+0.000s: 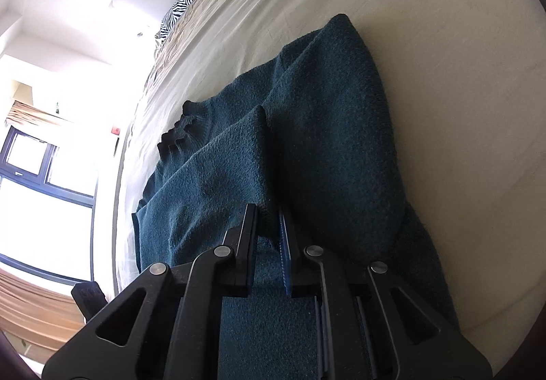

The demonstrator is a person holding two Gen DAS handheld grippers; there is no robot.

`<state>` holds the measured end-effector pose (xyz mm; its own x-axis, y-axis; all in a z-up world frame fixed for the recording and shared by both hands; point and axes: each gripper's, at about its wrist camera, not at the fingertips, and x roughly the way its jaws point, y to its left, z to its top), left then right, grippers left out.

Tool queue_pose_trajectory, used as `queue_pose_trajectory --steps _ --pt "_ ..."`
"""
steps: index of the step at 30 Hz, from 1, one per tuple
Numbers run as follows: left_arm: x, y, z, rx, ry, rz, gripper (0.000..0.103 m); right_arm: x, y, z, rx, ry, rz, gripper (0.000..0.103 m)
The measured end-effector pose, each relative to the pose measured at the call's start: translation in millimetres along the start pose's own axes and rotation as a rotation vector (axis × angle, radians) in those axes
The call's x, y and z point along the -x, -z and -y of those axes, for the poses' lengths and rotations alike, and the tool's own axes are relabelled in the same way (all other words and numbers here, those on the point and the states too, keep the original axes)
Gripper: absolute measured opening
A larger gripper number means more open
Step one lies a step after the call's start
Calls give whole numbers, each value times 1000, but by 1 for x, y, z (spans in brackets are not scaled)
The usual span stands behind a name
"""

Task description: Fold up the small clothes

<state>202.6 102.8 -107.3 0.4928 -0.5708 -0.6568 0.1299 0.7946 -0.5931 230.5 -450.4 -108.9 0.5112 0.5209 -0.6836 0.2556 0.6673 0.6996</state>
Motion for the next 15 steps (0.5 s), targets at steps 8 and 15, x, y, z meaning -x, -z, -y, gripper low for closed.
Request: queue_pose_trajectory --steps 8,15 --pt "36 47 17 20 2 25 49 47 13 13 -56 61 102 13" --pt "61 90 29 20 -51 26 68 86 58 14 -29 104 130 13"
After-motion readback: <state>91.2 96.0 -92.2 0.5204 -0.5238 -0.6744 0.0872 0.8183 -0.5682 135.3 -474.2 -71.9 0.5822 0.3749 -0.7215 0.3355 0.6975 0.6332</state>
